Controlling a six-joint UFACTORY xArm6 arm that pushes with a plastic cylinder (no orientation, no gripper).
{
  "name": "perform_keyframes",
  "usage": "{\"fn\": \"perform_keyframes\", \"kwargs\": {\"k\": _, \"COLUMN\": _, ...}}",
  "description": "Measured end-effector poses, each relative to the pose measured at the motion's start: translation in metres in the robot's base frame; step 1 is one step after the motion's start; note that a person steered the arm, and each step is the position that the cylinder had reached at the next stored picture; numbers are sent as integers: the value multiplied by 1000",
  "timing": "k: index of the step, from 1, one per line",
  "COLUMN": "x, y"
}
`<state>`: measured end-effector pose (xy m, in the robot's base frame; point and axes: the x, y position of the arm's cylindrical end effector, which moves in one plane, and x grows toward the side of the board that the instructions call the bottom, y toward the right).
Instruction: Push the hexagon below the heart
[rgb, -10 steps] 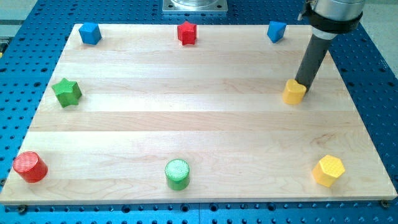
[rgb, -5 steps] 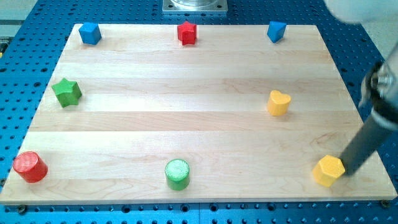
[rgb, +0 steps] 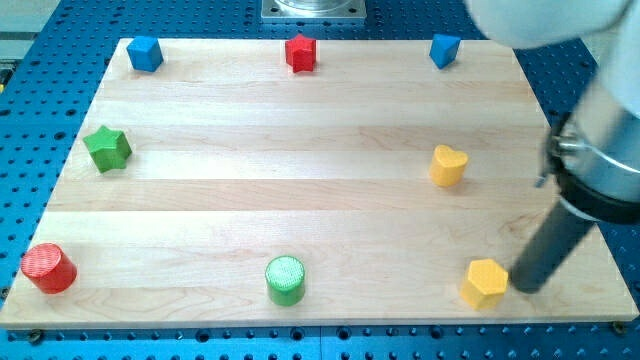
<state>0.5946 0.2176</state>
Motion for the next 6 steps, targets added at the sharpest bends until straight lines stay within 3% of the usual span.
{"fn": "perform_keyframes", "kwargs": {"k": 1, "x": 23, "y": -12}}
{"fn": "perform_keyframes", "kwargs": {"k": 3, "x": -15, "y": -53}}
{"fn": "perform_keyframes", "kwargs": {"k": 4, "x": 23, "y": -37}}
{"fn": "perform_keyframes", "kwargs": {"k": 5, "x": 20, "y": -96}}
{"fn": "perform_keyframes", "kwargs": {"k": 6, "x": -24, "y": -110}}
